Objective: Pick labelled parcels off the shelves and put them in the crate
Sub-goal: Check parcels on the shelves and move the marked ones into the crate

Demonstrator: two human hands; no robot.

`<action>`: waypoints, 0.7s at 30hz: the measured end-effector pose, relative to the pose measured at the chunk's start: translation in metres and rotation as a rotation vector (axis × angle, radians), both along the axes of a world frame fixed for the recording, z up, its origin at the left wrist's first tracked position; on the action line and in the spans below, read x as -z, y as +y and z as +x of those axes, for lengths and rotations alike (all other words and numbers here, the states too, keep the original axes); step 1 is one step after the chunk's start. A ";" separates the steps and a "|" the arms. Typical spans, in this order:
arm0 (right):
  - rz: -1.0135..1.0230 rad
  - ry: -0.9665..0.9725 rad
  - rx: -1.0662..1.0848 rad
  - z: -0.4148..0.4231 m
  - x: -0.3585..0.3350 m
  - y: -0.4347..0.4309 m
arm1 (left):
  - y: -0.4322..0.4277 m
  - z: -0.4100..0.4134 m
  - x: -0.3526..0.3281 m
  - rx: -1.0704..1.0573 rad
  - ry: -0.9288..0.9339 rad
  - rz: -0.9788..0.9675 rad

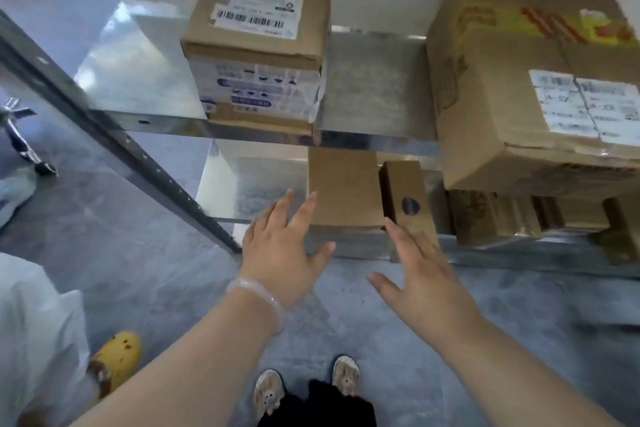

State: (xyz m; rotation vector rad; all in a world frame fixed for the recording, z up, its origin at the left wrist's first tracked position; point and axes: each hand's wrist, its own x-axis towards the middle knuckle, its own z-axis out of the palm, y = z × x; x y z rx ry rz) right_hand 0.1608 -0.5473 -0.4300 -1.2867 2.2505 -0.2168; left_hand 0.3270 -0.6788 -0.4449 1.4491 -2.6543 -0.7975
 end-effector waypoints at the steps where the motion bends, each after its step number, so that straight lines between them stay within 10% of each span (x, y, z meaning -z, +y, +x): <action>1: -0.010 -0.007 0.044 -0.010 0.013 -0.004 | -0.007 -0.004 0.014 -0.002 0.001 0.016; 21: 0.015 -0.323 0.435 -0.076 0.182 -0.098 | -0.075 -0.078 0.190 -0.233 0.193 0.484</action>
